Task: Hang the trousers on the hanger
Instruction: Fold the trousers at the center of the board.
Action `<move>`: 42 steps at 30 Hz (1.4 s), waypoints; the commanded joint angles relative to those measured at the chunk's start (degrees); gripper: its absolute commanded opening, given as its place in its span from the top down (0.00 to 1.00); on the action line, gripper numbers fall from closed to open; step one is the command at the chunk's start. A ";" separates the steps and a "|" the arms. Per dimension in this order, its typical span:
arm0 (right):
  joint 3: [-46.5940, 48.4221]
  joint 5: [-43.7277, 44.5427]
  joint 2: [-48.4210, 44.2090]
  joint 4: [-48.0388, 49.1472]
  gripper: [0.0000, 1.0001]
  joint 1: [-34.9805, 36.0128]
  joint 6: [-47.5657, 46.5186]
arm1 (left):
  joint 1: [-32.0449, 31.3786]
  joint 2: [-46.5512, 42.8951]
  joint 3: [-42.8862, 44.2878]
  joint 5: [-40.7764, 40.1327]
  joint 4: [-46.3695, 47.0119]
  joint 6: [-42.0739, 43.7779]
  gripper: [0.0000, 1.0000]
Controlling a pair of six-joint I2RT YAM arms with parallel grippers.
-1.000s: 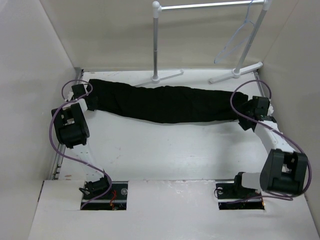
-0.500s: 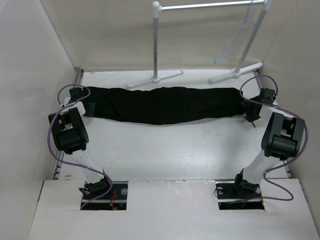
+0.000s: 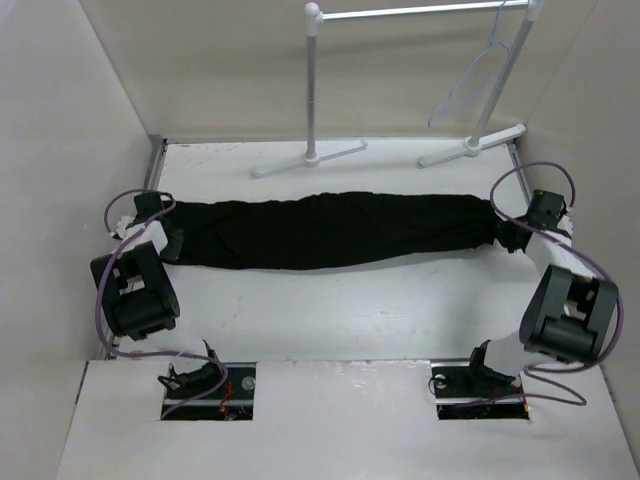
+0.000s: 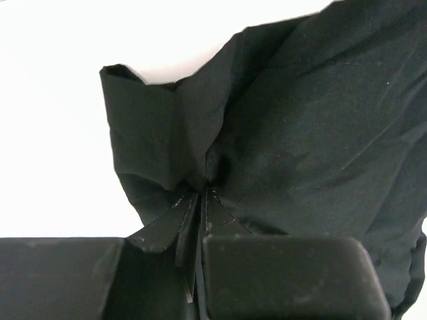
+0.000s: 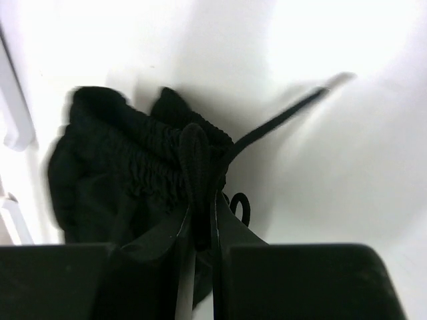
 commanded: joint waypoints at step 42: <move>16.00 10.65 -33.42 -14.98 0.87 2.86 -6.35 | -50.11 -30.86 11.54 -17.61 -20.27 -0.58 0.50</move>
